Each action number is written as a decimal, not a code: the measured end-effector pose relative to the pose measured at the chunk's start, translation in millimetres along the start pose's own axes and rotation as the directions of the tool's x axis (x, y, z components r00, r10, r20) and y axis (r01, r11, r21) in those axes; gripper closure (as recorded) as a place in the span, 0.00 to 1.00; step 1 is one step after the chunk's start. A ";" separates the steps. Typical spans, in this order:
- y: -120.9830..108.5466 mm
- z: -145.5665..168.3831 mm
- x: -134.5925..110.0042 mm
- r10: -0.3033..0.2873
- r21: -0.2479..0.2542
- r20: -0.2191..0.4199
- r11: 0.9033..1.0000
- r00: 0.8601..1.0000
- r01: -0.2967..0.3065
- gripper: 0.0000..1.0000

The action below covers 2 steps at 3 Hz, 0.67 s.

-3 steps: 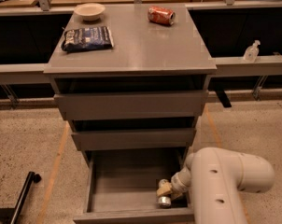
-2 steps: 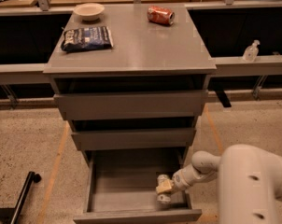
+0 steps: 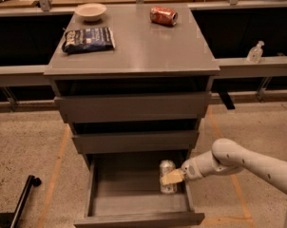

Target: Pick 7up can from bottom drawer and place on counter

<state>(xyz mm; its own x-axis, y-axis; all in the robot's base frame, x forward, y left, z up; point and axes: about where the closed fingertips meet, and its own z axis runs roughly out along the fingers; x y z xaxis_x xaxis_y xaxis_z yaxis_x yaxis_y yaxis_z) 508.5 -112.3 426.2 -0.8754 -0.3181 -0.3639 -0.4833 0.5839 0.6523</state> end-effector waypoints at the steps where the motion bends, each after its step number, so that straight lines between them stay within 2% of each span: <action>1: 50.5 -71.1 -32.9 -0.176 -0.046 0.068 0.983 0.982 0.179 1.00; 2: 99.3 -129.2 -60.3 -0.314 -0.025 0.098 0.948 0.944 0.318 1.00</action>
Offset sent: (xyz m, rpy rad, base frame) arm 0.0104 -0.0324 0.3105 0.0423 -0.4990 0.2640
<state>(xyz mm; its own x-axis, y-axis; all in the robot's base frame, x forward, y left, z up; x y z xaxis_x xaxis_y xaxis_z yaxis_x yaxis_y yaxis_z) 512.7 -131.6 598.8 -0.6747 -0.4104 -0.6135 -0.7362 0.4336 0.5196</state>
